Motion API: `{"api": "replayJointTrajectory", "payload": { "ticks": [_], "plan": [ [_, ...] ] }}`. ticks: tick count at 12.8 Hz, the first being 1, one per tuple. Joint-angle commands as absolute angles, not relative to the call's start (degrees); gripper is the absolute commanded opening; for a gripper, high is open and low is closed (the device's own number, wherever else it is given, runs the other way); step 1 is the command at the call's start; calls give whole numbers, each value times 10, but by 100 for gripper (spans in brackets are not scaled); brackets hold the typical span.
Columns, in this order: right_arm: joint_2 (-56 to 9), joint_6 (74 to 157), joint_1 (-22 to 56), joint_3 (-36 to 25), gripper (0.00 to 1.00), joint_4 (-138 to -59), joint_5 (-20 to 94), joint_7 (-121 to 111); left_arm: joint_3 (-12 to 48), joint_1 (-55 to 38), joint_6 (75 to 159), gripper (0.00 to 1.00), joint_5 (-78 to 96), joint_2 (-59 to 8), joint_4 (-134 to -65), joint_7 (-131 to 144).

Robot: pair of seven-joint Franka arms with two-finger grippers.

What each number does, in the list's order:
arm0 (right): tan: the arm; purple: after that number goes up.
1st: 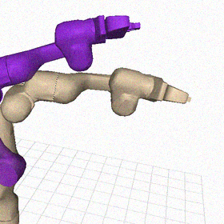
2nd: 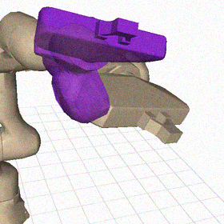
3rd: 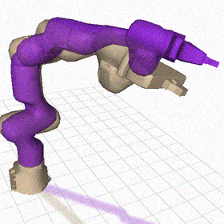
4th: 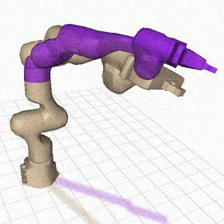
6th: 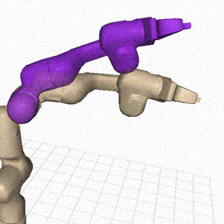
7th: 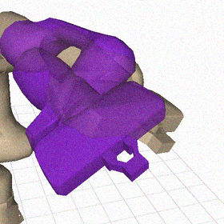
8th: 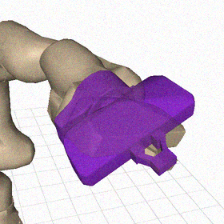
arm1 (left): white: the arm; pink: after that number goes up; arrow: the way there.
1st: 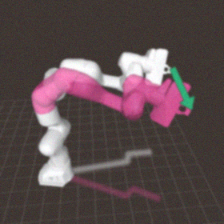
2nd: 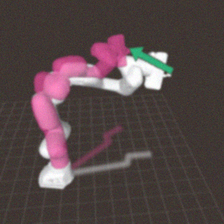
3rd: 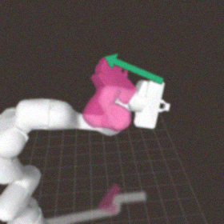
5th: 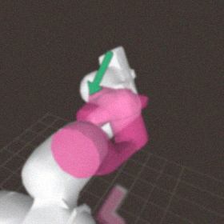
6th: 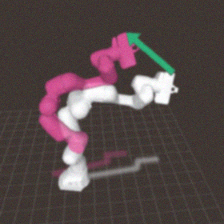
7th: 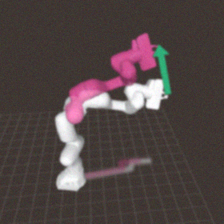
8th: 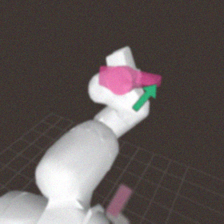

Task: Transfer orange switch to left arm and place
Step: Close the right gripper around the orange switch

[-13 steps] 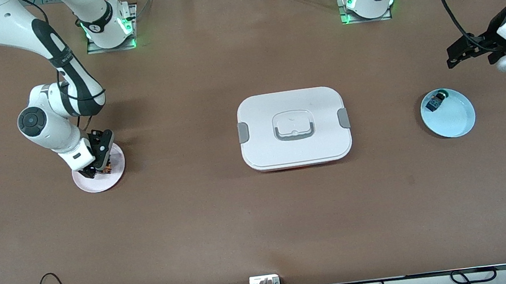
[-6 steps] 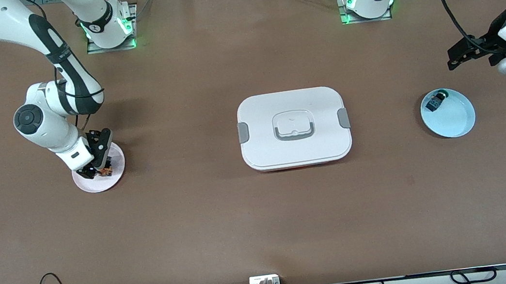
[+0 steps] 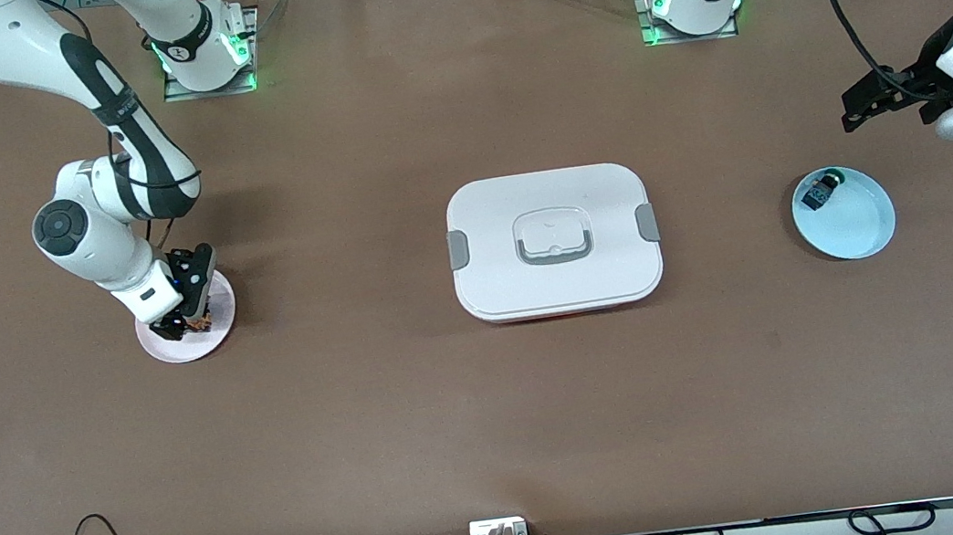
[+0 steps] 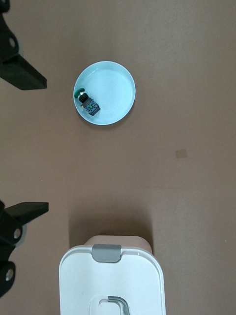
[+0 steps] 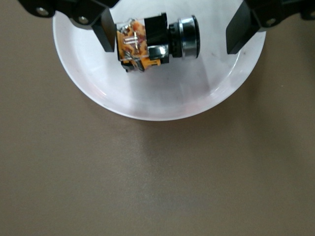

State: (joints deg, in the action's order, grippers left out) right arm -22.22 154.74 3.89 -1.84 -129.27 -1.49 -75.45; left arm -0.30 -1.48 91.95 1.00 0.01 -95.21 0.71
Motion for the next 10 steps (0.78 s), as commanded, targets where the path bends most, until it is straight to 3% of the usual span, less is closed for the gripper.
{"api": "replayJointTrajectory", "payload": {
  "ticks": [1,10],
  "plan": [
    [-246,1576,33,-13,100,-1283,-20,-764,-2,-16,904,100,11,-11,-930,1],
    [-228,1571,34,-7,99,-1275,-23,-773,-2,-17,888,100,11,-11,-927,2]
  ]
}}
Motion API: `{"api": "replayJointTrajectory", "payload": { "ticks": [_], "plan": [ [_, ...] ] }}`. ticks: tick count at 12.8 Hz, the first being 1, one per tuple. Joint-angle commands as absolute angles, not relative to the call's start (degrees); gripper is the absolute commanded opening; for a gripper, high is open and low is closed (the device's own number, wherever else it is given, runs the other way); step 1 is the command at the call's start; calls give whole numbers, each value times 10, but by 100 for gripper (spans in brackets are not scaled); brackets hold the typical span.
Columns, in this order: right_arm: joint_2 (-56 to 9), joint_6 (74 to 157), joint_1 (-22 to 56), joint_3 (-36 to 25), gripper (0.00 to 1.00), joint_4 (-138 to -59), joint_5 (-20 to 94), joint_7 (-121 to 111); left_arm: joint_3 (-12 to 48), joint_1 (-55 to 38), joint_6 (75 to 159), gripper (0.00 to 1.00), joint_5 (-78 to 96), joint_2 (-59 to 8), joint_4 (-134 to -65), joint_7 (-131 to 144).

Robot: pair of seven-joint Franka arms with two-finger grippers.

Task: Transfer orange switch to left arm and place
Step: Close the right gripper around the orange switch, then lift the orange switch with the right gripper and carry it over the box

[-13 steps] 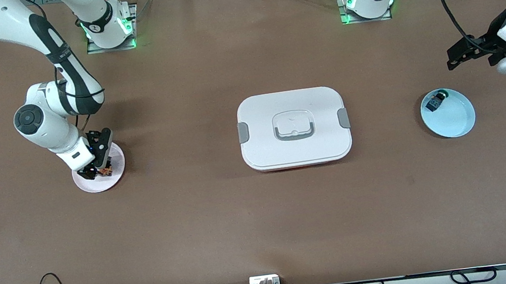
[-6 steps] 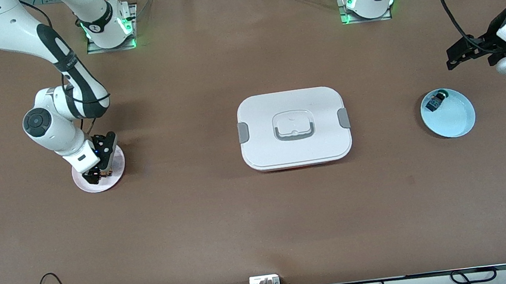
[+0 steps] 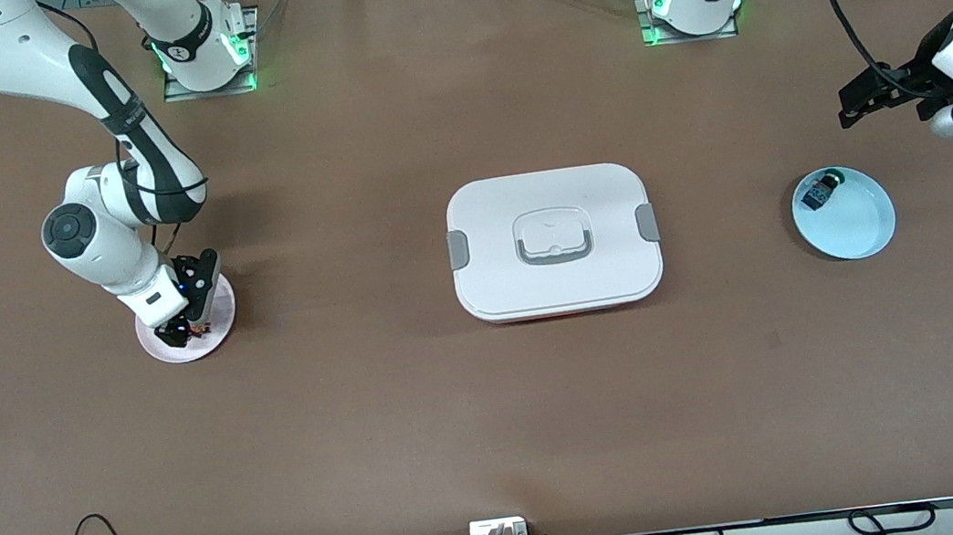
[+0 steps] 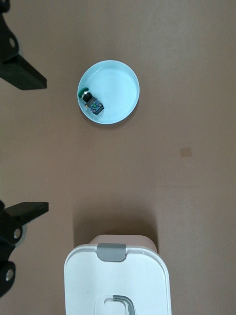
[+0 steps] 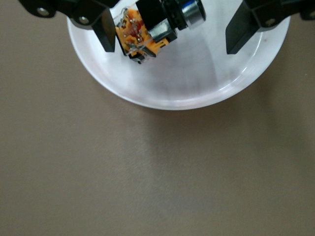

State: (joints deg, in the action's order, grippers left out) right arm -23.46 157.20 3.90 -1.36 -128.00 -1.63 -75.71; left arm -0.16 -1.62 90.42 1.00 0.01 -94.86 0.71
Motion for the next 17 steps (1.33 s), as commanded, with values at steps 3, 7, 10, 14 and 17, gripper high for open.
{"api": "replayJointTrajectory", "payload": {
  "ticks": [3,7,10,14,17],
  "plan": [
    [-227,1571,33,-7,99,-1273,-23,-784,-2,-17,888,100,11,-11,-927,2],
    [-239,1572,33,-6,99,-1273,-22,-874,-2,-16,886,100,11,-11,-927,2],
    [-236,1558,24,-6,99,-1272,-19,-943,-2,-16,886,100,11,-11,-927,2],
    [-239,1543,5,-5,99,-1273,-17,-1002,-2,-17,886,100,11,-11,-927,2],
    [-250,1544,5,-4,99,-1273,-15,-1005,-2,-17,886,100,11,-11,-927,2]
  ]
}}
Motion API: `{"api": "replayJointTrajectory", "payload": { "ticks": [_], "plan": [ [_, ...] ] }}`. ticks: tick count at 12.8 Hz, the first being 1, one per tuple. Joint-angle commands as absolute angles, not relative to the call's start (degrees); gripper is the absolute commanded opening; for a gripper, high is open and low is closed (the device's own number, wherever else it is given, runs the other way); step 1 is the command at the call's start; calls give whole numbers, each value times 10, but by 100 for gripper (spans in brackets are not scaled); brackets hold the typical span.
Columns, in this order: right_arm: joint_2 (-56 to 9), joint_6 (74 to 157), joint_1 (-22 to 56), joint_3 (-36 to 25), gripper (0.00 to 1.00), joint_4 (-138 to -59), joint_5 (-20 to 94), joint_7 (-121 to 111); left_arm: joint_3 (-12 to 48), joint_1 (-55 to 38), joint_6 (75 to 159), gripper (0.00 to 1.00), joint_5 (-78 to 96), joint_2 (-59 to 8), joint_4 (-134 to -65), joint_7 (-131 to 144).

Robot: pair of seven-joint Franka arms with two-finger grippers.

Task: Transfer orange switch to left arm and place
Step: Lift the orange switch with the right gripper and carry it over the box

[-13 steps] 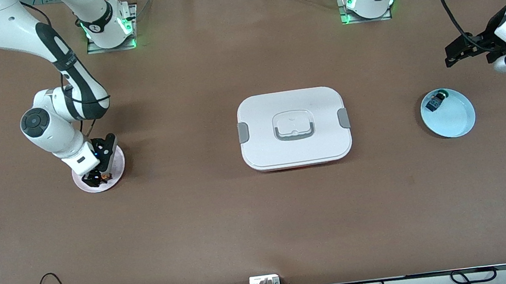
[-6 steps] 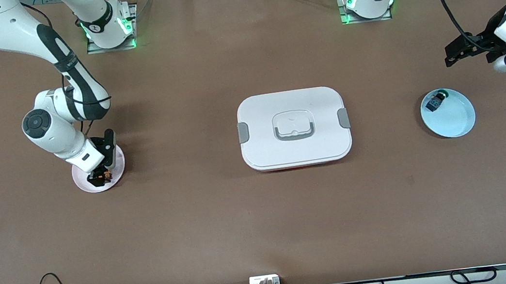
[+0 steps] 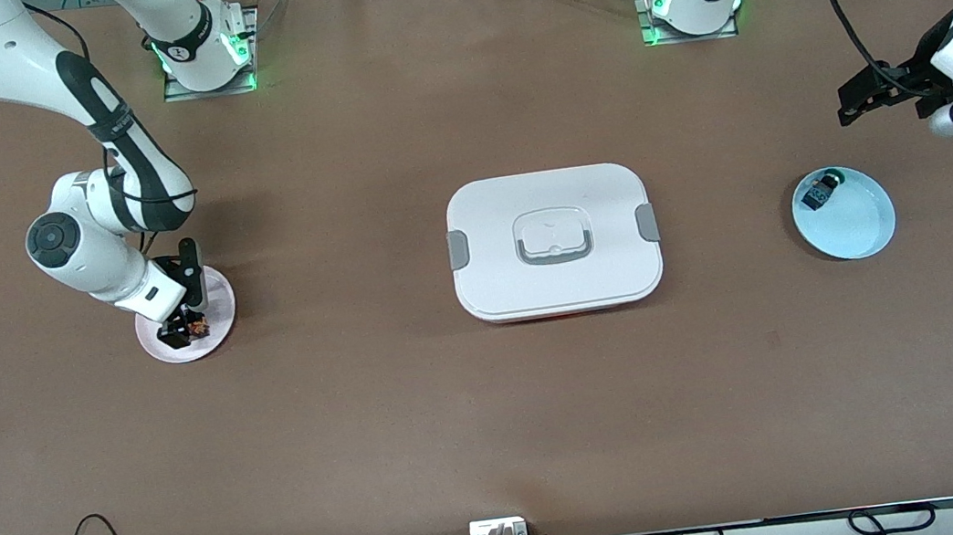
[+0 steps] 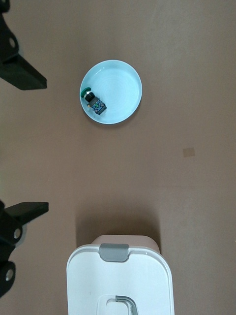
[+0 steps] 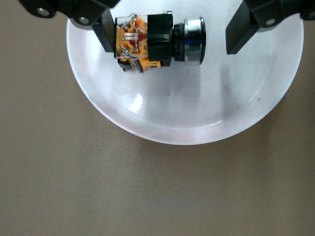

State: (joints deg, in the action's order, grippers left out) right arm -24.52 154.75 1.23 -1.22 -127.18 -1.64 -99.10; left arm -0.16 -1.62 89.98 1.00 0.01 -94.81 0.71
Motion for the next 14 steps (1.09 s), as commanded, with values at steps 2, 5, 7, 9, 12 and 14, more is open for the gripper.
{"api": "replayJointTrajectory", "payload": {
  "ticks": [2,5,7,9,12,14],
  "plan": [
    [-252,1546,5,-2,99,-1273,-8,-1006,-2,-17,886,100,11,-11,-926,2],
    [-252,1547,6,-1,84,-1273,-2,-1005,-1,-17,886,100,11,-11,-924,2],
    [-250,1543,6,-1,51,-1273,9,-1003,-1,-18,886,100,11,-11,-924,2],
    [-237,1537,5,2,29,-1273,10,-1001,-1,-18,886,100,11,-11,-924,2],
    [-204,1475,5,14,23,-1263,33,-999,1,-18,885,100,11,-11,-924,2],
    [-193,1412,7,25,23,-1240,76,-999,1,-18,885,100,11,-11,-924,2]
  ]
}}
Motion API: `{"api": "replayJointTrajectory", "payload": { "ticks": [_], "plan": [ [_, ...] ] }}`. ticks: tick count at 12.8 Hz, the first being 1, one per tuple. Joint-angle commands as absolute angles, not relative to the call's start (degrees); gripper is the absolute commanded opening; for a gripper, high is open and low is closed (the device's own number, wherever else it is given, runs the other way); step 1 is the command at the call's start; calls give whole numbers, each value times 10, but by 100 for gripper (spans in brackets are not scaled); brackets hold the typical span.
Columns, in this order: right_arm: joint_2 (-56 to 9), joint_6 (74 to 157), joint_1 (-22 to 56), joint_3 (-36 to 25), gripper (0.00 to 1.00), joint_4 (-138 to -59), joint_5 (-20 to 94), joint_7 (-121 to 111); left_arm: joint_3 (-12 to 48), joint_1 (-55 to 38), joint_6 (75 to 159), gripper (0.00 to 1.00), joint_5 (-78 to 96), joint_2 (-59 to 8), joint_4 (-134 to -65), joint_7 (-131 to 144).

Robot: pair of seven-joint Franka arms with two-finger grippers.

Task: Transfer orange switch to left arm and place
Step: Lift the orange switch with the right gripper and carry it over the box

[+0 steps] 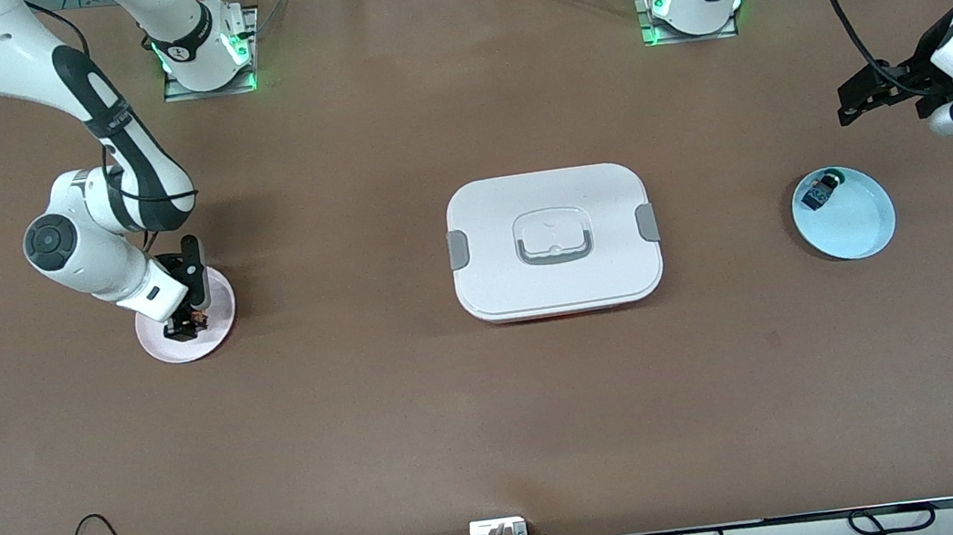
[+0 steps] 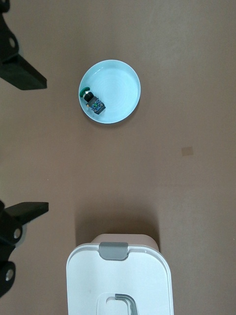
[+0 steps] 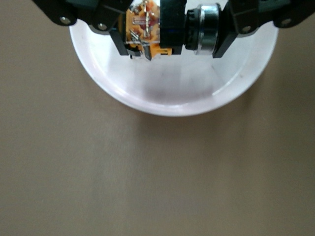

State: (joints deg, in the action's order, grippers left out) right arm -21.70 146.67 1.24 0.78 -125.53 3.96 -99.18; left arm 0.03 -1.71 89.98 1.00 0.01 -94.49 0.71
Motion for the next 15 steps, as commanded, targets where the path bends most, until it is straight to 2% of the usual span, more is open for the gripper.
{"api": "replayJointTrajectory", "payload": {
  "ticks": [1,4,7,12,15],
  "plan": [
    [-190,1376,7,39,23,-1225,114,-998,0,-18,885,100,11,-11,-924,2],
    [-184,1282,11,80,24,-1180,210,-950,1,-19,885,100,11,-11,-924,2],
    [-185,1233,15,147,24,-1127,277,-859,1,-18,885,100,11,-11,-923,2],
    [-182,1242,25,242,23,-1074,488,-771,1,-19,885,100,11,-11,-924,2],
    [-188,1309,74,247,23,-1053,633,-776,1,-19,885,100,11,-11,-923,2]
  ]
}}
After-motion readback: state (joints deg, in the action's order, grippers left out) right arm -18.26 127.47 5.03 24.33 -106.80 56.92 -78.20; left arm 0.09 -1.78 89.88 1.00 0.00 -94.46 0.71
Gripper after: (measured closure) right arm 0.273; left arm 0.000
